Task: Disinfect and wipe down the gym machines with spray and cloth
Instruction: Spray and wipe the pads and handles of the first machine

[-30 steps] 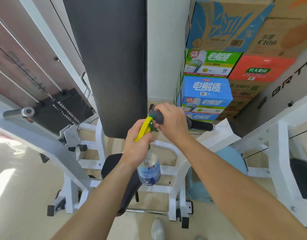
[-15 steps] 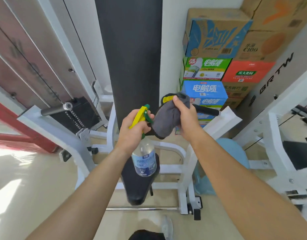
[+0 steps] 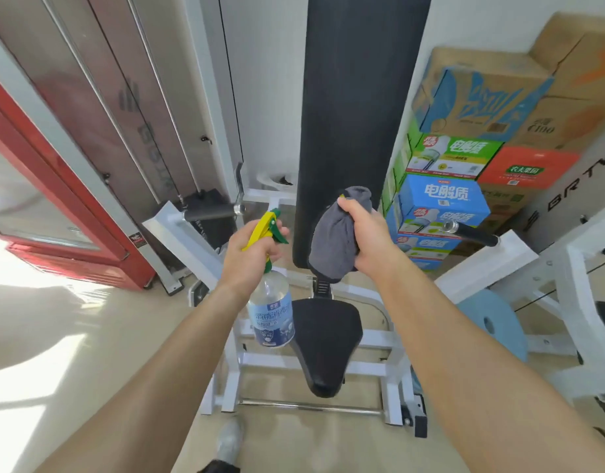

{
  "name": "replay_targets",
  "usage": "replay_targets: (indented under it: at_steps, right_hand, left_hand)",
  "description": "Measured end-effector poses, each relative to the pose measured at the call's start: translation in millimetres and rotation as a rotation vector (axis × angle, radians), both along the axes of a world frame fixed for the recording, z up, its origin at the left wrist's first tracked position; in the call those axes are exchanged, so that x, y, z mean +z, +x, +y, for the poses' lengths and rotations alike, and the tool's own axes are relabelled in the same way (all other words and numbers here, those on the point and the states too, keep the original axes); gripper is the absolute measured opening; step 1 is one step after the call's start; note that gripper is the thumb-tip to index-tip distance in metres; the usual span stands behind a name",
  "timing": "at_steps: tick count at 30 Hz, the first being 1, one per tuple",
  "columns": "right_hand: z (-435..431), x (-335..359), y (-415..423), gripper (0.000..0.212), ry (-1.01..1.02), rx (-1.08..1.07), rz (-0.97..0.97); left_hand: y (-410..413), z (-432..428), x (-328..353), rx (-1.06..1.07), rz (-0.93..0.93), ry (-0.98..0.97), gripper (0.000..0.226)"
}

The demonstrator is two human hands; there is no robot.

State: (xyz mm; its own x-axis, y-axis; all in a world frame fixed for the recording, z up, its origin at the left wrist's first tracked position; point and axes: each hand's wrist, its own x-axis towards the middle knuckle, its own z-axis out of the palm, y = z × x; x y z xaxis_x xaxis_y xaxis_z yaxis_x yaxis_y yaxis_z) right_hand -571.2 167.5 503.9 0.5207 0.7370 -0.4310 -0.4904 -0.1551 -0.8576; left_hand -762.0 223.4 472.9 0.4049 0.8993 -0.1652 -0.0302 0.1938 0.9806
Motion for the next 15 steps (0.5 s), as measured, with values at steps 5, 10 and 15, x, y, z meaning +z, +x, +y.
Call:
replay_targets:
  at_steps: [5,10,15]
  right_hand:
    - [78,-17,-53,0.015,-0.041,-0.067,-0.068]
    - [132,-28,-88,0.035,-0.151,-0.058,0.051]
    - [154,-44,-102,0.032,-0.123,-0.080,0.140]
  left_hand:
    - [-59,72,-22,-0.012,0.049,-0.041,0.043]
    - [-102,121,-50,-0.048,0.081,-0.087,0.037]
    - [-117,153,-74,-0.083,0.143,-0.132,0.041]
